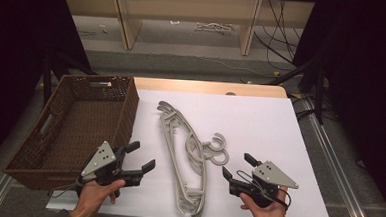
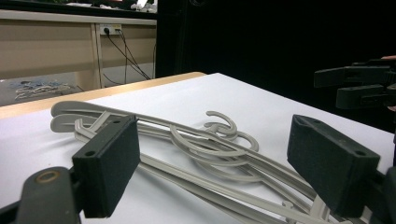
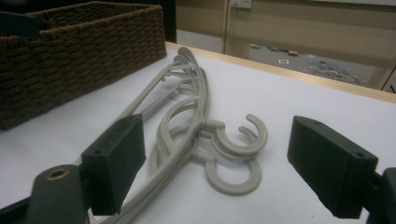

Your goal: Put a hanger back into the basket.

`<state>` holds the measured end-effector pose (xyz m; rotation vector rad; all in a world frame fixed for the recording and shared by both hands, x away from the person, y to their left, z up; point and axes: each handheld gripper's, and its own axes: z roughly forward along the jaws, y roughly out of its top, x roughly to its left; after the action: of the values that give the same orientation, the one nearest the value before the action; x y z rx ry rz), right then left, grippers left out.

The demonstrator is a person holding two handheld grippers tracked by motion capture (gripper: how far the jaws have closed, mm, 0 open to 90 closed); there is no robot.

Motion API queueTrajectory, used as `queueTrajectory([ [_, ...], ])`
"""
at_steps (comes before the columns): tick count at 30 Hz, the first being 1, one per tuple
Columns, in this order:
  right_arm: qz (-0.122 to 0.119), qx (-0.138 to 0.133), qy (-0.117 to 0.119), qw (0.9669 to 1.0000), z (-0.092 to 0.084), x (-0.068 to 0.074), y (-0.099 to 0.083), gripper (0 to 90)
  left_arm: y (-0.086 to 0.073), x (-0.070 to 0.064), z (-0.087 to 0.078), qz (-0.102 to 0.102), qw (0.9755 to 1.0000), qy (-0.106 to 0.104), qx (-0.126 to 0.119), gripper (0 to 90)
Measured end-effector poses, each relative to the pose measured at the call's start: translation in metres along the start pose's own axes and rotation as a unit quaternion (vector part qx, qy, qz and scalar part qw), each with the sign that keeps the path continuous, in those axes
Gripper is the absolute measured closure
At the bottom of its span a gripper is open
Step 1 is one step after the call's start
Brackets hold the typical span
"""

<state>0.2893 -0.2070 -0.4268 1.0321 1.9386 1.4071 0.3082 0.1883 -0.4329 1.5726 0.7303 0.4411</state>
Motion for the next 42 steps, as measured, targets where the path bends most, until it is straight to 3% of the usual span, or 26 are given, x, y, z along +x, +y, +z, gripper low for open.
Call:
queueTrajectory([
  [5,-0.003,0.019,0.001,0.9998,0.001,0.000,0.000,17.2,0.000,0.000,0.000,0.000,1.0000,0.001,0.000,16.7],
  [7,-0.009,0.012,0.000,0.9999,0.003,0.000,-0.001,17.0,0.000,0.000,0.000,-0.003,1.0000,0.001,-0.001,16.6],
  [8,-0.008,0.019,0.008,0.9998,0.004,0.000,0.000,16.2,0.000,0.000,0.000,-0.004,1.0000,0.001,-0.002,16.5],
  [17,-0.016,0.030,0.012,0.9994,0.009,-0.001,0.002,17.0,-0.001,0.000,-0.001,-0.004,1.0000,0.002,-0.001,16.3],
  [22,-0.042,0.043,0.017,0.9980,0.018,-0.002,0.007,22.7,-0.001,0.001,-0.001,-0.004,1.0000,0.004,-0.001,16.3],
  [24,-0.035,0.068,0.034,0.9965,0.027,0.000,0.009,25.3,-0.001,0.001,0.001,-0.003,1.0000,0.001,-0.004,16.3],
  [26,-0.044,0.092,0.039,0.9940,0.036,0.000,0.010,25.8,-0.001,0.000,0.000,-0.004,1.0000,0.006,0.002,16.3],
  [27,-0.044,0.092,0.039,0.9940,0.036,0.000,0.010,25.8,-0.001,0.000,0.000,-0.004,1.0000,0.006,0.002,16.3],
  [28,-0.046,0.119,0.046,0.9908,0.045,0.001,0.011,25.8,-0.001,0.001,0.001,-0.004,1.0000,0.002,-0.003,16.3],
  [29,-0.046,0.119,0.046,0.9908,0.045,0.001,0.011,25.8,-0.001,0.001,0.000,-0.002,1.0000,0.007,0.002,16.3],
  [30,-0.048,0.137,0.051,0.9881,0.053,0.001,0.011,25.8,-0.001,0.001,0.000,-0.002,1.0000,0.006,0.002,16.3],
  [31,-0.048,0.137,0.051,0.9881,0.053,0.001,0.011,25.8,-0.001,0.001,0.000,-0.003,1.0000,0.006,0.003,16.3],
  [35,-0.055,0.169,0.064,0.9819,0.065,0.000,0.012,26.7,-0.001,0.002,0.001,-0.002,1.0000,0.006,0.005,16.3],
  [37,-0.054,0.173,0.067,0.9811,0.067,0.000,0.013,26.8,-0.001,0.002,0.001,-0.002,1.0000,0.007,0.006,16.3],
  [42,-0.062,0.209,0.080,0.9726,0.077,0.001,0.014,31.2,-0.002,0.002,0.002,0.000,1.0000,0.003,0.003,16.4],
])
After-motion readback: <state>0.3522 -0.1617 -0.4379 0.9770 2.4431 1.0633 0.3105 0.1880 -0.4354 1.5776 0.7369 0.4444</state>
